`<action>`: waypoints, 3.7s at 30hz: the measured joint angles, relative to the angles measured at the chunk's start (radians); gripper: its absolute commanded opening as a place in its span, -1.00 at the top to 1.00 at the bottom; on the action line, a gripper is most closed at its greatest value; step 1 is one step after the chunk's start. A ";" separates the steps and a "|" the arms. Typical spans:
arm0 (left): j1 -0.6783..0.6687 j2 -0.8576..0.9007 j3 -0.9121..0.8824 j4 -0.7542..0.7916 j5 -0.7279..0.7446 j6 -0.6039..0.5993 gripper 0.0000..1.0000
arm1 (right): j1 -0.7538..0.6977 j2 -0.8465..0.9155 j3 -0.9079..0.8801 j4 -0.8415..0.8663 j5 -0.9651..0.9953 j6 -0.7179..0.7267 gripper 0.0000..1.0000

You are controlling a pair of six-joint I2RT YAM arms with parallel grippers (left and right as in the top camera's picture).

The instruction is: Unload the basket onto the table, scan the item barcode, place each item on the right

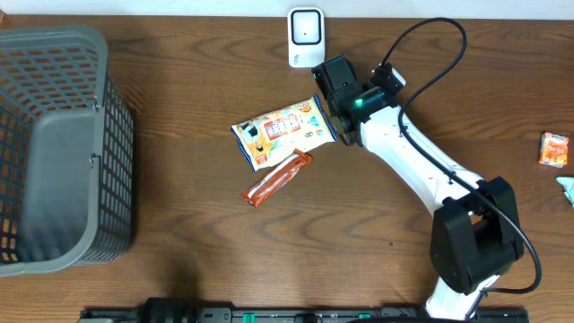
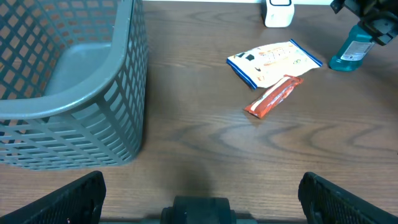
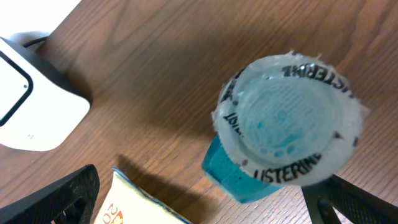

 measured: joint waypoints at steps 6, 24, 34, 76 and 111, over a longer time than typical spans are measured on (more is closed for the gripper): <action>0.000 0.000 0.000 0.000 0.000 0.000 -0.98 | 0.001 0.006 0.000 -0.033 0.012 0.015 -0.98; 0.000 0.000 0.000 0.000 -0.027 0.000 -0.99 | 0.061 0.007 0.000 -0.114 0.126 0.229 -0.89; 0.000 0.000 0.000 0.000 -0.047 0.000 -0.99 | 0.050 0.063 0.000 -0.119 0.153 0.259 -0.90; 0.000 0.000 0.000 0.000 -0.050 0.000 -0.99 | -0.040 0.102 0.035 -0.087 0.280 0.043 -0.56; 0.000 0.000 0.000 0.000 -0.050 0.000 -0.99 | -0.080 0.138 0.207 -0.260 -0.074 -0.288 0.97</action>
